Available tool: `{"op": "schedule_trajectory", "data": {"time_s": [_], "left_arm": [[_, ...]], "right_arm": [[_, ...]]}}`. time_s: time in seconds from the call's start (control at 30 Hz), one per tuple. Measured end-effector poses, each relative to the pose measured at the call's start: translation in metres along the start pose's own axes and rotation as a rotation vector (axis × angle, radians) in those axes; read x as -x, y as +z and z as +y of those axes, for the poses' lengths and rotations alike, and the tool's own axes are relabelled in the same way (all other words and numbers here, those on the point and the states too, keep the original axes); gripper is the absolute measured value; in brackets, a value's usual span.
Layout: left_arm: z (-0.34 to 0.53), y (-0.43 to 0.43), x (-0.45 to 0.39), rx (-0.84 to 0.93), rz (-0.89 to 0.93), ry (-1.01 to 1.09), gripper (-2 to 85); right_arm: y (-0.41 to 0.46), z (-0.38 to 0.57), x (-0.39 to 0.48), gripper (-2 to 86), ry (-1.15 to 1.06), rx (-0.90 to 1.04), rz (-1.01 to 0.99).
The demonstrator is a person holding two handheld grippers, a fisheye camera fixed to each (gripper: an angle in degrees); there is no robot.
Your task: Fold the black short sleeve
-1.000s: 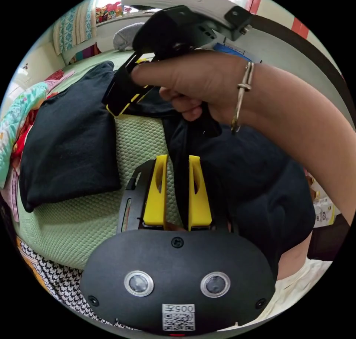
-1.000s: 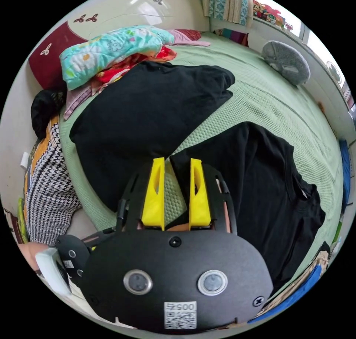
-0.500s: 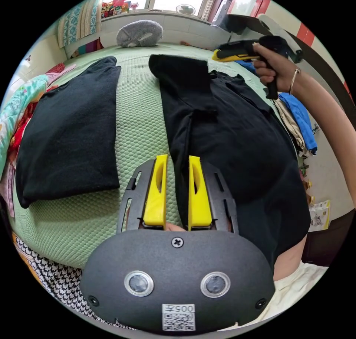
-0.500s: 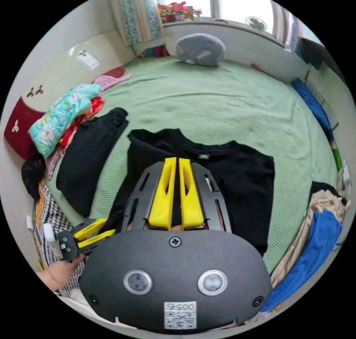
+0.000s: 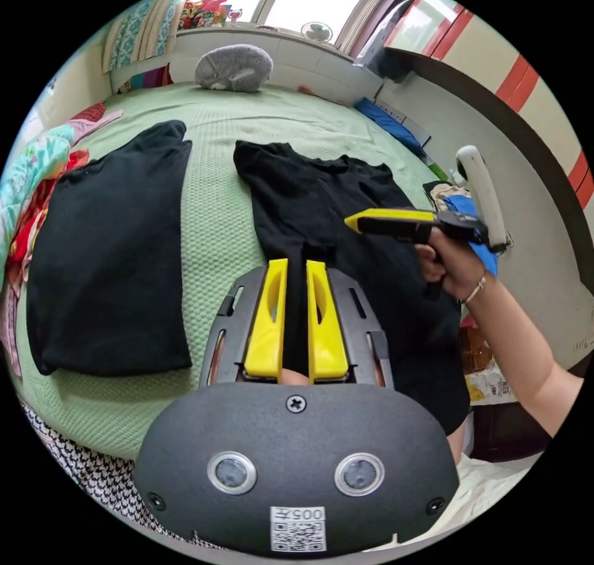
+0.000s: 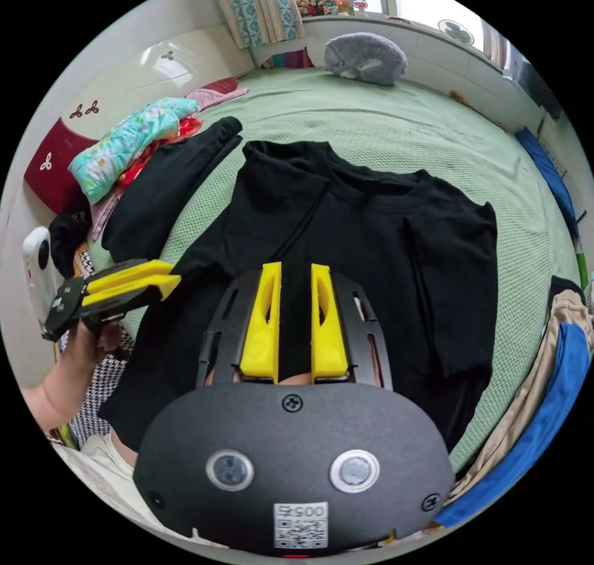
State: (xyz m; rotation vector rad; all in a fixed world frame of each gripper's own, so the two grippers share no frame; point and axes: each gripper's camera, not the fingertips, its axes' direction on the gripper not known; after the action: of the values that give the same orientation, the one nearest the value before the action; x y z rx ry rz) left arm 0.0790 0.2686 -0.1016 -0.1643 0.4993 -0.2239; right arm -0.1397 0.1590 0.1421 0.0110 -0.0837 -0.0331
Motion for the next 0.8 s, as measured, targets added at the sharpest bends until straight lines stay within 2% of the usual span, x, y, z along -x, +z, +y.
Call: {"op": "schedule_trajectory", "data": {"time_s": [0.2, 0.47, 0.63, 0.8], "left_arm": [[-0.012, -0.016, -0.001, -0.105, -0.004, -0.041, 6.4], [-0.036, 0.046, 0.003, 0.113, -0.088, -0.051, 6.9], [-0.037, 0.036, 0.014, 0.101, -0.057, -0.090, 3.2], [-0.032, -0.008, 0.032, 0.013, -0.121, -0.112, 1.3]], "right_arm": [[-0.009, 0.013, -0.014, 7.7, -0.014, -0.012, -0.018], [-0.004, 0.020, -0.017, 7.6, -0.016, 0.007, -0.048], [-0.002, 0.024, -0.013, 7.4, -0.064, 0.036, -0.032], [-0.002, 0.022, -0.014, 6.3, -0.050, 0.038, -0.055]]}}
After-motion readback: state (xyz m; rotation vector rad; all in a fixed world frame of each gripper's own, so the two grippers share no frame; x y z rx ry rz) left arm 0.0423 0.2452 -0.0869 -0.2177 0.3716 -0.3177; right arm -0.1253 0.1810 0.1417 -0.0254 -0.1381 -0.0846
